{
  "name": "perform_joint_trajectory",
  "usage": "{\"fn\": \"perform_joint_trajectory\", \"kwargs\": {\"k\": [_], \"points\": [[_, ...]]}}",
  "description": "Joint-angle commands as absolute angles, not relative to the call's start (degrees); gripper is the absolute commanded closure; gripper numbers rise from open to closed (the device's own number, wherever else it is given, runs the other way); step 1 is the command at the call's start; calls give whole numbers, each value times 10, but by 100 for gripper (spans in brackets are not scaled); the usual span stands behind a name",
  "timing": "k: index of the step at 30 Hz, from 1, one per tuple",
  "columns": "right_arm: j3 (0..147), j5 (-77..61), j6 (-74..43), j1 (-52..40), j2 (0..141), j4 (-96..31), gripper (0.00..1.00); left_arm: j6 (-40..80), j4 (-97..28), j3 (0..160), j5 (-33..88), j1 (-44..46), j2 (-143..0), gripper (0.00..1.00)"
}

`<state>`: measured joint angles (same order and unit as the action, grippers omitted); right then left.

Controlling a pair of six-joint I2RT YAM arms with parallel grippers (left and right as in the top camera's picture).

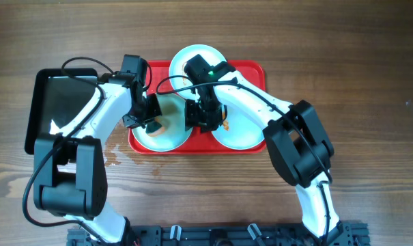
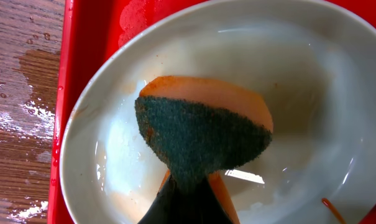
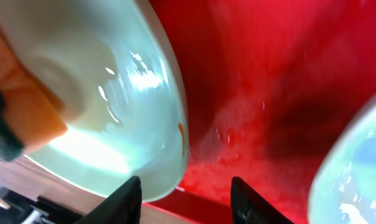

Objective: Clean dirty plates on tray and stack at the side

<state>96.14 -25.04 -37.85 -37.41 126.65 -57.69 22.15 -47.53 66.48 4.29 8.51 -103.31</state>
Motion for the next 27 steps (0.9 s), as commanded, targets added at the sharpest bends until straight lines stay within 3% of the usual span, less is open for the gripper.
{"fn": "perform_joint_trajectory", "kwargs": {"k": [1, 11, 15, 27], "points": [[972, -280, -465, -382, 1248, -584, 56, 227, -474, 686, 32, 84, -996, 96], [971, -290, -597, -426, 1248, -566, 56, 232, -466, 697, 22, 74, -927, 96], [971, -271, -692, -446, 1248, -544, 56, 278, -498, 697, -18, 33, -927, 96], [969, -238, -862, -480, 1248, -538, 56, 272, -515, 697, 30, -51, -927, 96]]}}
